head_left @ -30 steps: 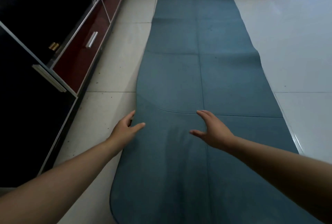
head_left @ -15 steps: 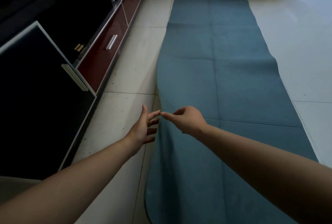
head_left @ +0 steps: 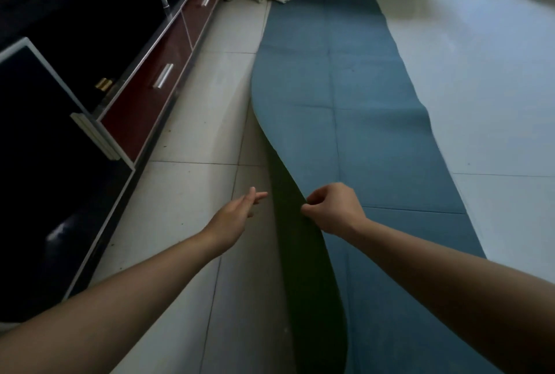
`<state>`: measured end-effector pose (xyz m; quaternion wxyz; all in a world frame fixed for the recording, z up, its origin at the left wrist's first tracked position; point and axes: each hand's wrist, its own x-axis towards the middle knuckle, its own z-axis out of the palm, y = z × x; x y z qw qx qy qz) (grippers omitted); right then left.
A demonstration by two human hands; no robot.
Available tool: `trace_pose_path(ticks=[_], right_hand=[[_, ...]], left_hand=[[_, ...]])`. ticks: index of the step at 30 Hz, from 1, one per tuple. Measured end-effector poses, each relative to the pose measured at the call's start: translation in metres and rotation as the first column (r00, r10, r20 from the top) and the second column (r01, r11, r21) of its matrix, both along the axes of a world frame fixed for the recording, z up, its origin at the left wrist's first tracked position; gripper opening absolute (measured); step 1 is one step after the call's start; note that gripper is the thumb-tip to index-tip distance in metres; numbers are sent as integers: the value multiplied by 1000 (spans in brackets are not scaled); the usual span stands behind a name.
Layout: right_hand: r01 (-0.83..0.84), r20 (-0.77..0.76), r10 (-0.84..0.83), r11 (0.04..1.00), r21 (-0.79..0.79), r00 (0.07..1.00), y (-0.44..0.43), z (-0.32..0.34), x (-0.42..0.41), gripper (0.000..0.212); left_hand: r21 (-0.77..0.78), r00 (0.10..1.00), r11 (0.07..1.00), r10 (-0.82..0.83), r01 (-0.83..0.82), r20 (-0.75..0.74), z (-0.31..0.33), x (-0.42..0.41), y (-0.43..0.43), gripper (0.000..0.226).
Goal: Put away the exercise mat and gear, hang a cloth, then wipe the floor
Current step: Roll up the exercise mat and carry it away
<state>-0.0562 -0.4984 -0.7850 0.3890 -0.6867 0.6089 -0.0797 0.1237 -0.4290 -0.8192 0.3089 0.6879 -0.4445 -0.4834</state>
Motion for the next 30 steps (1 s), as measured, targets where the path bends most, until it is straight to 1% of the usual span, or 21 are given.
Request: trace_pose_path(ticks=[3, 5, 7, 9, 11, 13, 15, 17, 22, 24, 26, 28, 30], right_hand=[[38, 33, -37, 999, -27, 999, -11, 8, -39, 12], [65, 67, -62, 997, -34, 996, -20, 13, -68, 13], [91, 105, -87, 995, -31, 991, -29, 17, -99, 13], [113, 139, -108, 993, -32, 984, -38, 18, -129, 15], [121, 153, -112, 991, -50, 982, -47, 16, -156, 17], [115, 150, -106, 992, -54, 983, -55, 10, -179, 20], [107, 133, -100, 993, -42, 986, -61, 2, -199, 23], [113, 109, -109, 993, -30, 988, -66, -8, -217, 25], [202, 98, -198, 979, -33, 975, -69, -34, -243, 21], [221, 87, -218, 975, -27, 972, -68, -45, -248, 22], [226, 68, -224, 974, -18, 972, -70, -53, -251, 23], [235, 64, -234, 972, -9, 970, -72, -54, -253, 20], [250, 62, -249, 968, -8, 966, -73, -53, -254, 16]], left_hand=[[-59, 969, 984, -157, 170, 189, 1, -18, -14, 45], [-42, 900, 952, -273, 304, 340, 5, -34, -30, 46], [1, 819, 917, -356, 398, 451, 12, -56, -47, 50], [13, 782, 907, -370, 421, 501, 15, -83, -62, 53], [0, 773, 912, -348, 410, 530, 13, -115, -71, 55], [-10, 779, 932, -296, 362, 552, 3, -147, -72, 58], [-43, 822, 964, -199, 262, 534, -11, -176, -69, 60], [-73, 866, 981, -121, 178, 485, -25, -199, -62, 63], [-67, 878, 984, -113, 162, 464, -48, -214, -47, 66], [-76, 892, 989, -78, 125, 445, -51, -215, -49, 70], [-72, 922, 995, -35, 68, 385, -50, -216, -56, 74], [-39, 949, 999, 14, -2, 314, -48, -215, -64, 77], [-11, 964, 999, 37, -35, 264, -45, -213, -70, 77]])
